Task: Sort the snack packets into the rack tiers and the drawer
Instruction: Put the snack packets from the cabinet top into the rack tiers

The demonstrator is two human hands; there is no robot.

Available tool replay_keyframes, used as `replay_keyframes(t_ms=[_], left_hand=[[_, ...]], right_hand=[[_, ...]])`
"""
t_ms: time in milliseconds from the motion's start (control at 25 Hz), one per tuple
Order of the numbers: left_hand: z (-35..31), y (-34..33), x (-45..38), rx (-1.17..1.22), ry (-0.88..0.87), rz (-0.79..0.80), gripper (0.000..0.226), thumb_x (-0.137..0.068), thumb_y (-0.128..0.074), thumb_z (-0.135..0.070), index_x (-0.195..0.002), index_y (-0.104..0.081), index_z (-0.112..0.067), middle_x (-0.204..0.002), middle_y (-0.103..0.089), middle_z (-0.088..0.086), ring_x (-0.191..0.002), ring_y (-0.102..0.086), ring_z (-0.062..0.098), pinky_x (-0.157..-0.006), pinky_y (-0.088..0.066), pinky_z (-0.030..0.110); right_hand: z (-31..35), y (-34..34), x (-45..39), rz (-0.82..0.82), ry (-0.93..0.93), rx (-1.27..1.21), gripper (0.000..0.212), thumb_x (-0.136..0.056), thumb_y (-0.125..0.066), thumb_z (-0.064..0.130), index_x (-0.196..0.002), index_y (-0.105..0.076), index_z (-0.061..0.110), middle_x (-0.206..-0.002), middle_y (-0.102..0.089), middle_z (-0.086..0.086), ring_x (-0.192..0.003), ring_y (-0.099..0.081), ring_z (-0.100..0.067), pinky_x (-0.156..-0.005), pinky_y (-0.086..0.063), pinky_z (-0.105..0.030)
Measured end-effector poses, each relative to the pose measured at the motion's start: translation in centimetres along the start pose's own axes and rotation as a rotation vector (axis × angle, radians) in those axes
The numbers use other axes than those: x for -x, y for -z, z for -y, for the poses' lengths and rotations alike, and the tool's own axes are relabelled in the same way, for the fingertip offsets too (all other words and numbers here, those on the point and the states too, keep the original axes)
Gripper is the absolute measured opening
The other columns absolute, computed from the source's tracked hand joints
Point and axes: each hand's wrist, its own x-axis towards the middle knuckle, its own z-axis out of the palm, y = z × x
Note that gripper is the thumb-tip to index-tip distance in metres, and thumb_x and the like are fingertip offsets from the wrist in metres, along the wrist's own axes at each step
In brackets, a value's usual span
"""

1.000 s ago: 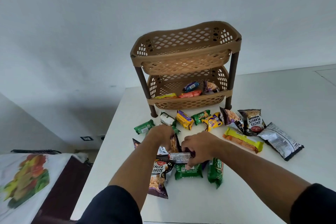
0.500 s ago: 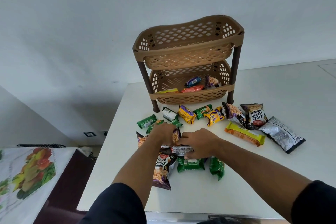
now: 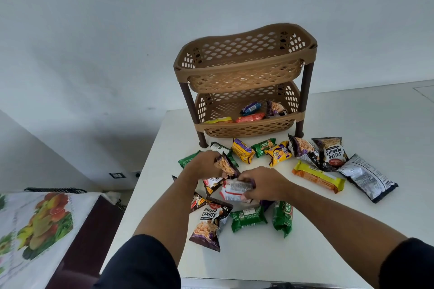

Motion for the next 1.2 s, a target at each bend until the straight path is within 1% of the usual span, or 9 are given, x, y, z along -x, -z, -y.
replay_keyframes(t_ms=[120,240,400,600,720,840,960,1080,1200], left_hand=[[-0.2,1.5,-0.4,0.166,0.022,-0.043,0.046,-0.084,-0.077,-0.035,-0.12,-0.066,-0.009,-0.111,-0.069,0.007,-0.1,-0.065,0.025,-0.073,-0.048,0.028],[-1.0,3.7,-0.5,0.324,0.002,-0.153,0.034,-0.086,-0.075,-0.039,-0.108,-0.071,-0.013,-0.102,-0.074,0.005,-0.09,-0.069,0.023,-0.074,-0.055,0.034],[-3.8,7.3,-0.1,0.425,-0.143,-0.45,0.021,-0.083,-0.075,-0.039,-0.095,-0.073,-0.023,-0.086,-0.076,-0.006,-0.075,-0.073,0.012,-0.067,-0.061,0.034],[-7.9,11.7,0.0,0.349,-0.425,-0.947,0.027,-0.089,-0.07,-0.039,-0.102,-0.074,-0.015,-0.095,-0.075,-0.004,-0.086,-0.07,0.013,-0.073,-0.058,0.033],[-10.0,14.8,-0.4,0.347,-0.455,-1.155,0.031,-0.092,-0.068,-0.046,-0.102,-0.072,-0.017,-0.097,-0.072,-0.005,-0.089,-0.068,0.01,-0.074,-0.056,0.028],[-11.3,17.5,-1.4,0.378,-0.37,-1.185,0.041,-0.091,-0.062,-0.055,-0.113,-0.07,-0.022,-0.105,-0.072,-0.008,-0.098,-0.068,0.009,-0.084,-0.058,0.032],[-11.4,20.0,-3.0,0.301,-0.253,-1.233,0.044,-0.09,-0.059,-0.058,-0.119,-0.068,-0.027,-0.111,-0.072,-0.008,-0.105,-0.066,0.012,-0.094,-0.051,0.037],[-10.8,22.2,-5.0,0.232,-0.078,-1.202,0.043,-0.087,-0.061,-0.054,-0.123,-0.064,-0.03,-0.117,-0.069,-0.004,-0.124,-0.052,0.023,-0.092,-0.027,0.033],[-9.6,23.4,-6.7,0.152,0.016,-1.152,0.039,-0.085,-0.064,-0.046,-0.121,-0.065,-0.03,-0.116,-0.069,-0.002,-0.125,-0.042,0.027,-0.091,-0.022,0.038]], right_hand=[[-0.9,1.7,-0.3,-0.073,-0.032,-0.422,0.047,-0.079,-0.085,0.038,-0.12,-0.072,0.019,-0.103,-0.076,0.001,-0.082,-0.07,-0.016,-0.068,-0.058,-0.033],[-1.3,3.7,-0.8,-0.155,-0.045,-0.76,0.036,-0.08,-0.085,0.035,-0.109,-0.076,0.016,-0.089,-0.077,-0.008,-0.064,-0.064,-0.015,-0.05,-0.046,-0.025],[-0.2,7.7,-1.4,-0.298,0.116,-0.898,0.038,-0.078,-0.083,0.037,-0.107,-0.077,0.014,-0.09,-0.076,-0.015,-0.063,-0.062,-0.02,-0.047,-0.046,-0.02],[2.3,14.5,-1.9,-0.576,0.342,-1.042,0.027,-0.083,-0.079,0.018,-0.109,-0.077,0.011,-0.093,-0.078,-0.009,-0.073,-0.075,-0.022,-0.055,-0.058,-0.022],[3.2,19.0,-2.5,-0.736,0.413,-0.961,0.024,-0.088,-0.076,0.018,-0.11,-0.076,0.01,-0.087,-0.078,-0.005,-0.064,-0.07,-0.018,-0.049,-0.052,-0.018],[3.6,22.7,-3.3,-0.823,0.357,-0.812,0.028,-0.09,-0.076,0.025,-0.116,-0.075,0.014,-0.087,-0.078,-0.003,-0.058,-0.065,-0.011,-0.042,-0.044,-0.014],[4.0,25.7,-4.7,-0.903,0.272,-0.726,0.029,-0.088,-0.078,0.032,-0.116,-0.073,0.024,-0.092,-0.078,0.003,-0.06,-0.07,-0.004,-0.043,-0.048,-0.014],[3.6,28.0,-7.0,-0.949,0.067,-0.614,0.035,-0.085,-0.079,0.039,-0.117,-0.071,0.026,-0.098,-0.076,0.006,-0.062,-0.071,-0.005,-0.051,-0.057,-0.02],[2.6,29.1,-9.2,-0.918,-0.095,-0.418,0.04,-0.086,-0.079,0.036,-0.123,-0.068,0.024,-0.117,-0.072,0.002,-0.084,-0.073,-0.01,-0.066,-0.064,-0.03]])
